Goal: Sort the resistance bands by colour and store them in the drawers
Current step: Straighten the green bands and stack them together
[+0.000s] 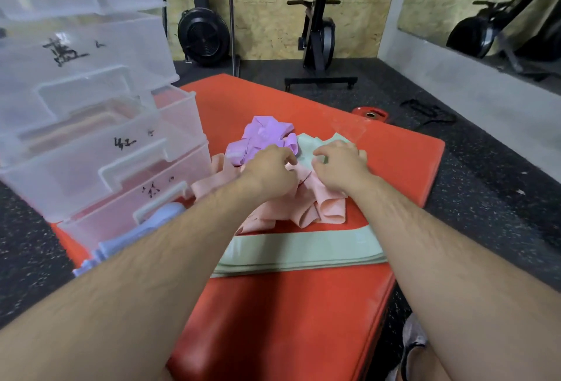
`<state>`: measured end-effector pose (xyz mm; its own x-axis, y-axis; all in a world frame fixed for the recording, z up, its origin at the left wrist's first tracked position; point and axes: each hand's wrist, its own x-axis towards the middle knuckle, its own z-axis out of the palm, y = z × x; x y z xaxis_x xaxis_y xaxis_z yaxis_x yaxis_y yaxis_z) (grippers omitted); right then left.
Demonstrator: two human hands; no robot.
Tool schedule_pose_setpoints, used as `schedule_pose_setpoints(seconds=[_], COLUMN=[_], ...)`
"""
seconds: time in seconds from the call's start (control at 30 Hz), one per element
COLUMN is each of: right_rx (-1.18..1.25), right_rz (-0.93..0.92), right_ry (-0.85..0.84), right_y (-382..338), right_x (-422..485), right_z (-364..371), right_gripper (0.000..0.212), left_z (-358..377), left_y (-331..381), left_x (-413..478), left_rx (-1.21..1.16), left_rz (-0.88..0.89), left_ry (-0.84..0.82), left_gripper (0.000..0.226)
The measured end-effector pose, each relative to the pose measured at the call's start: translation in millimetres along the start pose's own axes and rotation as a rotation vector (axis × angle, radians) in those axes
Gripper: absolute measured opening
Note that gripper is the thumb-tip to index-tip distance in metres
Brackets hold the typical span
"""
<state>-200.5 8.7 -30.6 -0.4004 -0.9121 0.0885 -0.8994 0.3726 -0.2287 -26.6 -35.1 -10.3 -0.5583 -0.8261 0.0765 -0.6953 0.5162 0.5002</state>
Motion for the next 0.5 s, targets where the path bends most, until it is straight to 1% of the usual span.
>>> schedule_pose_setpoints(seconds=[0.13, 0.3, 0.4, 0.5], right_rx=[0.023, 0.038, 0.039, 0.118], right_rz=[0.030, 0.010, -0.025, -0.099], right_ry=[0.055, 0.111, 0.183, 0.269], right_y=[0.1, -5.9, -7.6, -14.9], right_x=[9.5, 9.8, 5.1, 3.7], right_z=[8.2, 3.7, 0.9, -10.5], right_gripper=[0.039, 0.036, 0.035, 0.037], left_z=[4.7, 4.8, 2.2, -1.9], left_y=[-3.2, -16.2, -21.1, -21.1], left_x=[12.6, 13.1, 15.6, 20.6], left_rx=[-0.068, -0.116, -0.162, -0.231], left_rz=[-0.023, -0.042, -0.049, -0.057], left_ry=[0.005, -0.008, 0.013, 0.074], left_gripper=[0.031, 0.029, 0.028, 0.024])
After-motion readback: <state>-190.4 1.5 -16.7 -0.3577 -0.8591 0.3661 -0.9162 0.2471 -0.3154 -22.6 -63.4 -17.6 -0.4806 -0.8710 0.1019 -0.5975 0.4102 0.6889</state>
